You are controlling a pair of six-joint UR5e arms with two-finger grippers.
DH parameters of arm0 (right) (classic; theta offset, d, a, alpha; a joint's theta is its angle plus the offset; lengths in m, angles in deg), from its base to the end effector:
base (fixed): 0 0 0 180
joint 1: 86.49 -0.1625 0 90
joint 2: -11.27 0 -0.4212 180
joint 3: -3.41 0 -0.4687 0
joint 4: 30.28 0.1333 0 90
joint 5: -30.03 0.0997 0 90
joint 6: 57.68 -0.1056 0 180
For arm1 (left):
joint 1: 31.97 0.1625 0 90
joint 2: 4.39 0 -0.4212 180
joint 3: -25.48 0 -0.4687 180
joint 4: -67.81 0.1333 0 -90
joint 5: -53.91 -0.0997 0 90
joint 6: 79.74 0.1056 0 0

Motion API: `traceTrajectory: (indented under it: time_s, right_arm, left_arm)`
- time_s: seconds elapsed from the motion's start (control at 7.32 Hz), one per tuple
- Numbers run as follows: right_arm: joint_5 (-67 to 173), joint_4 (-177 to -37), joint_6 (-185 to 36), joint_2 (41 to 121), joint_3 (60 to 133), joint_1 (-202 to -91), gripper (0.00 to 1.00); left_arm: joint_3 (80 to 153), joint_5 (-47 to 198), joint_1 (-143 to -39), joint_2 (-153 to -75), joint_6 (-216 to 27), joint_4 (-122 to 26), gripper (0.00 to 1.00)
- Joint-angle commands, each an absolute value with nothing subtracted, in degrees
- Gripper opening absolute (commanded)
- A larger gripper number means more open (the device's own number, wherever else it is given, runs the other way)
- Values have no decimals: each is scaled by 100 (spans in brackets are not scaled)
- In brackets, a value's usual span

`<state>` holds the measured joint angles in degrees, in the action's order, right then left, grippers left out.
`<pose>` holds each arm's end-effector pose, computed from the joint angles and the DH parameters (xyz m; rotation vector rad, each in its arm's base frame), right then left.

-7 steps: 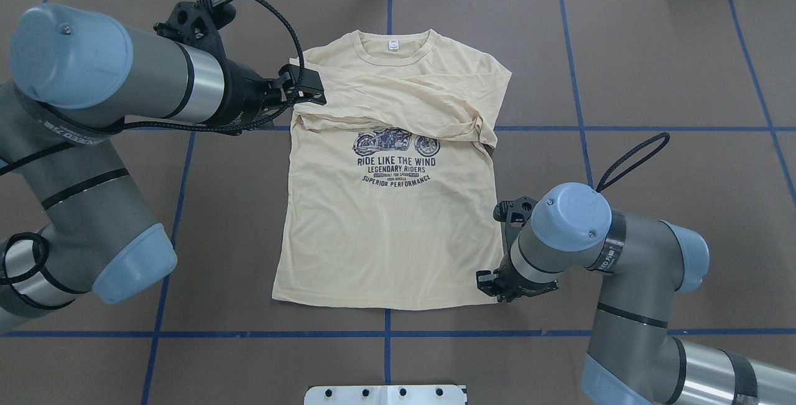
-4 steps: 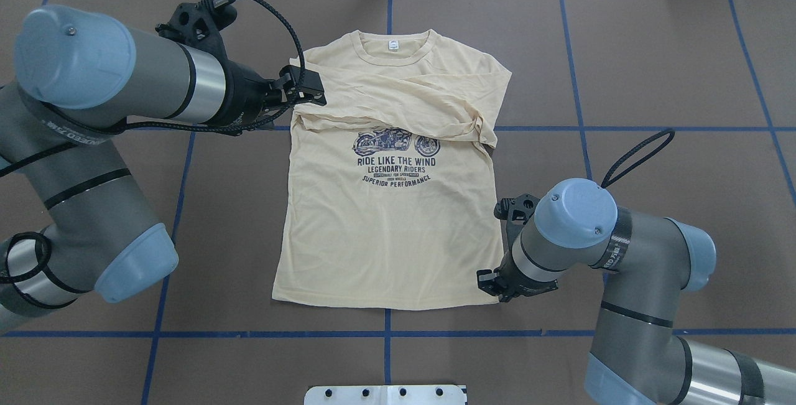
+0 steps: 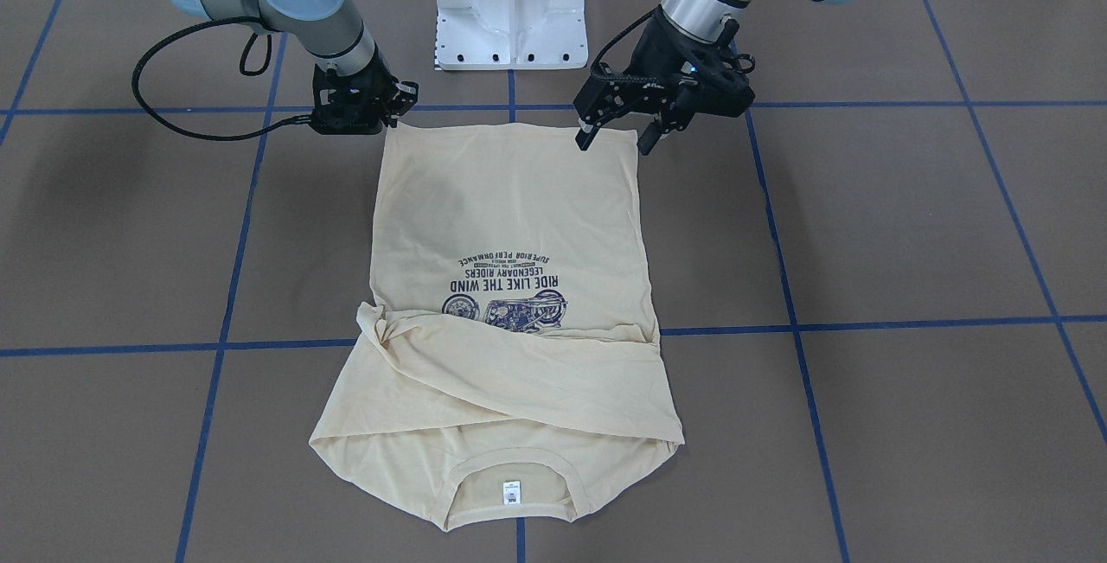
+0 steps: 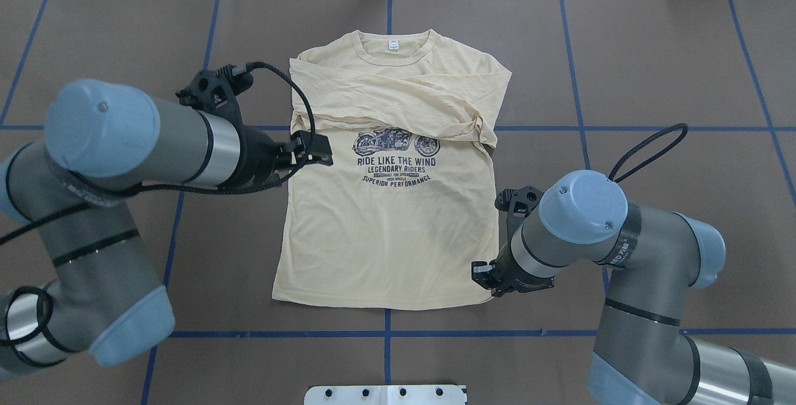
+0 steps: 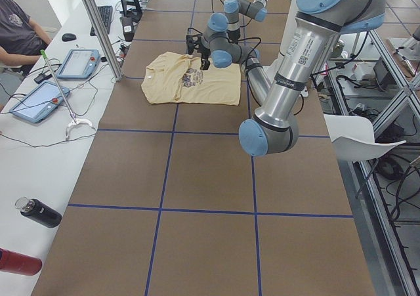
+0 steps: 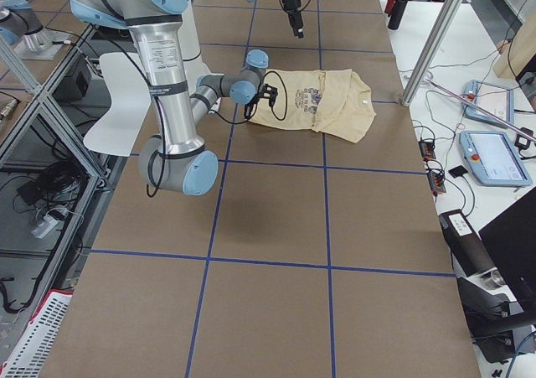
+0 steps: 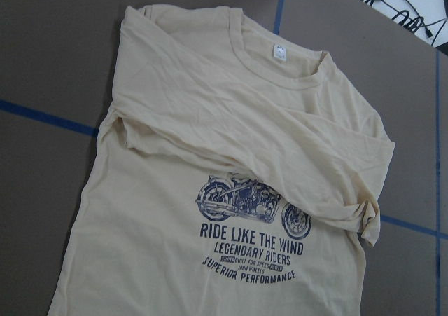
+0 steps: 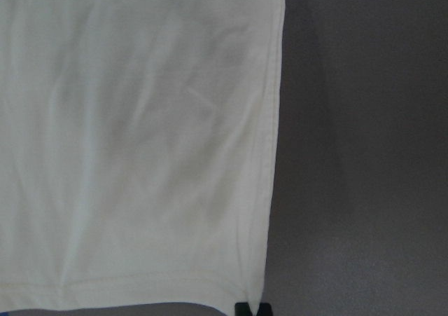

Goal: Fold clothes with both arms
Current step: 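Grasp the other hem corner with the left gripper, both holding the hem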

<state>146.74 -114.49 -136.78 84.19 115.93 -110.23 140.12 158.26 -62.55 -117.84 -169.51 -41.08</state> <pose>-0.5348 -0.3290 0.2616 -0.1896 -0.8723 0.0244 0.4740 -0.4045 0.1484 0.0960 1.1843 -0.3200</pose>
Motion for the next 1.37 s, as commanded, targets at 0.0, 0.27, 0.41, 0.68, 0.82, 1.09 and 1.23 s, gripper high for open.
traceTrajectory:
  time_s: [0.0,0.27,0.41,0.68,0.82,1.09,1.23]
  right_arm:
    - [14675,-11448,-13696,8413,11652,-11162,0]
    - [14710,-11413,-13696,8404,11652,-11267,0]
    - [14701,-11413,-13696,8396,11696,-11294,0]
    - [14693,-11413,-13705,8404,11775,-11294,0]
    - [14684,-11413,-13731,8387,11793,-11329,0]
    - [14684,-11413,-13731,8378,11784,-11338,0]
    - [14684,-11413,-13731,8369,11793,-11356,0]
  left_arm:
    - [14062,15114,-5318,-11138,-17018,-4100,99]
    - [14027,15121,-5044,-10916,-17027,-3830,98]
    - [14018,15130,-4964,-10916,-17027,-3662,96]
    - [13983,15147,-4929,-10916,-17036,-3643,80]
    - [13931,15147,-4911,-10916,-17036,-3643,78]
    - [13703,15147,-4894,-11021,-17027,-3643,78]
    - [13632,15147,-4859,-11030,-17027,-3643,78]
